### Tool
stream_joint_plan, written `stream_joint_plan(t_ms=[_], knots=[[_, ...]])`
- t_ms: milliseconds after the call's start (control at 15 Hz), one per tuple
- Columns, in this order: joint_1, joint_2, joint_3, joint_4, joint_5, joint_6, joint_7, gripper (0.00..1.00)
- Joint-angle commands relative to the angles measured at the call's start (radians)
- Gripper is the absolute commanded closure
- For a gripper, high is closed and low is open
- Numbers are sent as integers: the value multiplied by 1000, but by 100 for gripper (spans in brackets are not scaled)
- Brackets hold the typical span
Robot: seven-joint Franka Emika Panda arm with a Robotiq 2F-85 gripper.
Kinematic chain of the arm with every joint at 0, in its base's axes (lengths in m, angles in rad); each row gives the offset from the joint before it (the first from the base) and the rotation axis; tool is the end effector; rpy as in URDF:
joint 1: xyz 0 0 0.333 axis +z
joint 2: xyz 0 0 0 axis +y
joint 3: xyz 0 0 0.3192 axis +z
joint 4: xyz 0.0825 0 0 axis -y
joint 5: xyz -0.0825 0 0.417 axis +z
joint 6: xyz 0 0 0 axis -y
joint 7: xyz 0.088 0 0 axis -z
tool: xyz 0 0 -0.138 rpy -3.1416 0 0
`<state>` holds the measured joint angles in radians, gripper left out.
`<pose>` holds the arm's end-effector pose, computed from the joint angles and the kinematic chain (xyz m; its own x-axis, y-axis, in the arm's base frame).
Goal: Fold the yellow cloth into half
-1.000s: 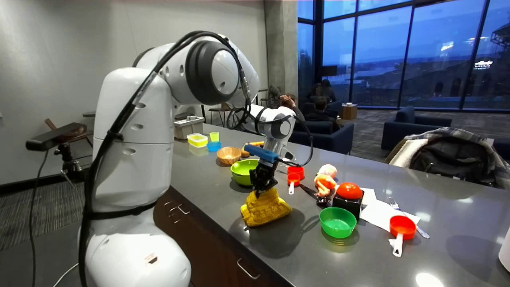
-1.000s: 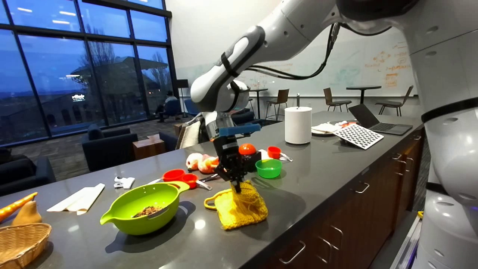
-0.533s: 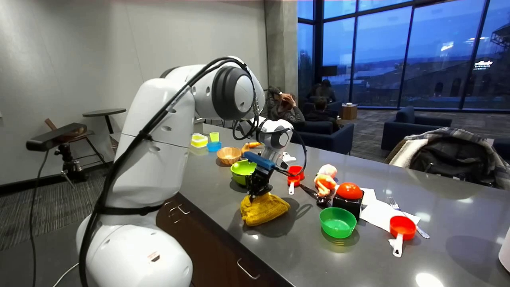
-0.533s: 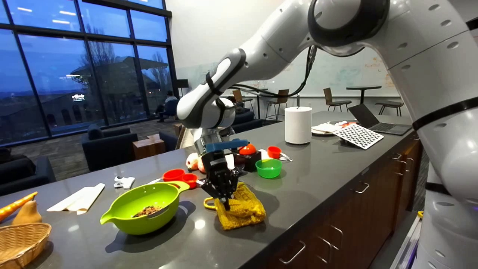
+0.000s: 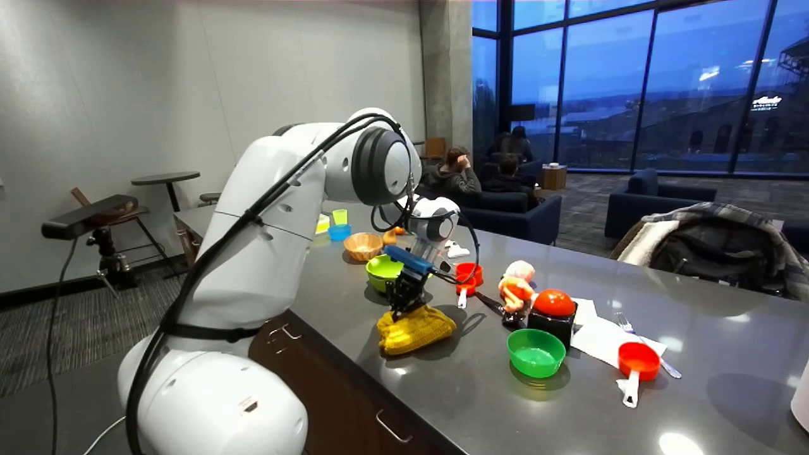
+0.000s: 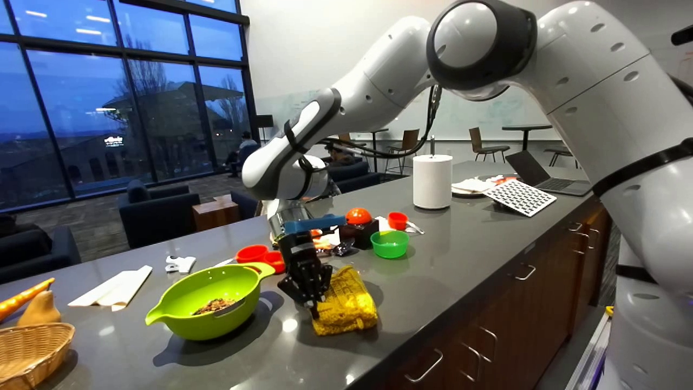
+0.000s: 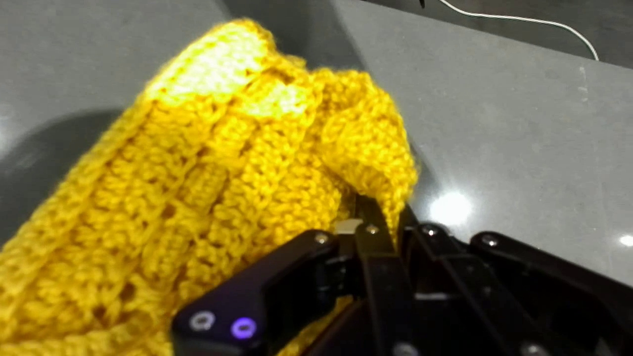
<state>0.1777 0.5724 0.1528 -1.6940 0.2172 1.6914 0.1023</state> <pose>0.5763 0.2228 0.1973 0.8075 0.1723 -0.5641 0.0766 -0.9789 -0.1895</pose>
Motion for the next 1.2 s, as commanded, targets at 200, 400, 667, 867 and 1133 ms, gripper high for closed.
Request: stream_joint_plan(t_ms=[200,400,667,867,1133], knots=[[17,-7,-4,24,-18,6,-8,61],[21,-15,-5,23,-23,10,-7,43],[28,-37,-9,19,-49,22,0,15],[32,-75,-14,10,-82,35,9,1],[32,-138,-27,-4,-148,50,27,0]])
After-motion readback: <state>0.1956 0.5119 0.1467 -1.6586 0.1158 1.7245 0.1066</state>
